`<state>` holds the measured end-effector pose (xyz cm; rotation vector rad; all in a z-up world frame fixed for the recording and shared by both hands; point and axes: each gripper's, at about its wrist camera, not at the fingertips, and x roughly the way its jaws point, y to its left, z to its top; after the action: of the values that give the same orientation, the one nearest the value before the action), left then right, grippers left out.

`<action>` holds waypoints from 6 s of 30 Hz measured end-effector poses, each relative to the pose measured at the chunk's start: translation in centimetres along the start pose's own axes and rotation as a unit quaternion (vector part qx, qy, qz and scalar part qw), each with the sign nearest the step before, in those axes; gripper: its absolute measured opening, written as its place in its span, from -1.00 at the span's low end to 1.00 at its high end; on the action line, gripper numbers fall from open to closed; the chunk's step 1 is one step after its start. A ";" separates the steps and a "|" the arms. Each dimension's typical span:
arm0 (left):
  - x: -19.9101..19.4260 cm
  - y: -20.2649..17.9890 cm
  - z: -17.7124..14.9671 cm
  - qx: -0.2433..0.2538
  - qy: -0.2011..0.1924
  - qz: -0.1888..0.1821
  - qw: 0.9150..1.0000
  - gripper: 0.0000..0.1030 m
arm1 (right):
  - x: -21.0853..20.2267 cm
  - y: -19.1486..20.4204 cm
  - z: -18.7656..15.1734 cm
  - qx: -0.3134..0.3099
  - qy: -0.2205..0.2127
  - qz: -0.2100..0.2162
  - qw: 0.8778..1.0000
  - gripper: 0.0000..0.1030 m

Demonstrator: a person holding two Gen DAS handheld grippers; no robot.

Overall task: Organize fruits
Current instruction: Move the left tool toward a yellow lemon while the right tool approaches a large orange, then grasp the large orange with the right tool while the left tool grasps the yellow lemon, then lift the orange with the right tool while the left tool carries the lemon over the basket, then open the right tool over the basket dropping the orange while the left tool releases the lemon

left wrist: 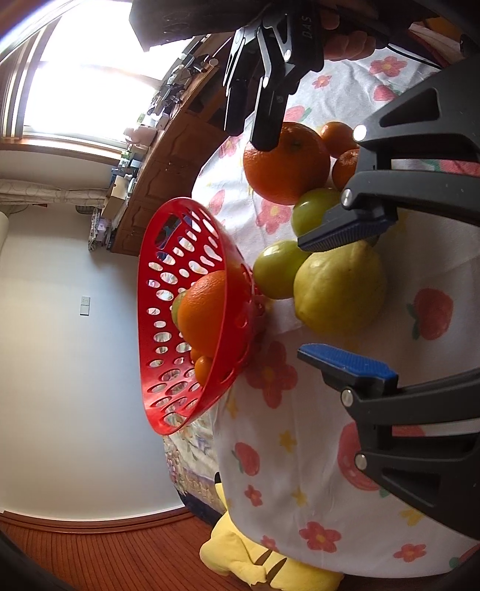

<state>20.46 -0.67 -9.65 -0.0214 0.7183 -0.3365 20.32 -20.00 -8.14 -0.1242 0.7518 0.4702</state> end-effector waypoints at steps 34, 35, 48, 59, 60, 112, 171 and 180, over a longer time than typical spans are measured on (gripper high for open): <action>0.9 -0.7 -1.1 0.007 0.009 0.005 1.000 0.06 | 2.9 0.7 -2.3 0.002 0.037 -0.018 0.999 0.76; 1.0 -0.7 -1.1 0.007 0.010 0.006 1.000 0.06 | 3.0 0.7 -2.3 0.003 0.036 -0.018 0.999 0.76; 2.4 -0.5 -0.8 -0.005 0.035 0.008 0.999 0.30 | 2.3 -0.2 -2.3 0.008 0.031 -0.013 0.999 0.74; 2.8 0.4 -0.8 -0.032 0.043 -0.016 0.998 0.37 | 2.3 -1.6 -2.7 0.019 0.029 -0.017 0.999 0.74; 2.8 0.5 -0.8 -0.035 0.043 -0.020 0.998 0.32 | 2.2 -1.7 -2.7 0.020 0.028 -0.016 0.999 0.74; 1.8 3.5 -1.1 -0.027 0.061 0.013 0.998 0.38 | 2.7 -1.7 -2.6 -0.002 0.045 -0.007 0.999 0.80; -0.2 4.2 11.3 0.023 -0.050 0.018 0.998 0.25 | 10.5 0.4 10.6 -0.130 0.046 -0.009 0.990 0.74; 1.2 4.6 11.3 0.021 -0.040 0.019 0.999 0.25 | 11.5 0.2 10.1 -0.127 0.053 -0.011 0.990 0.75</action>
<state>29.95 2.20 -2.52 0.0176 0.6315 -0.3127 33.82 -12.85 -8.62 -0.3983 0.7923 0.5399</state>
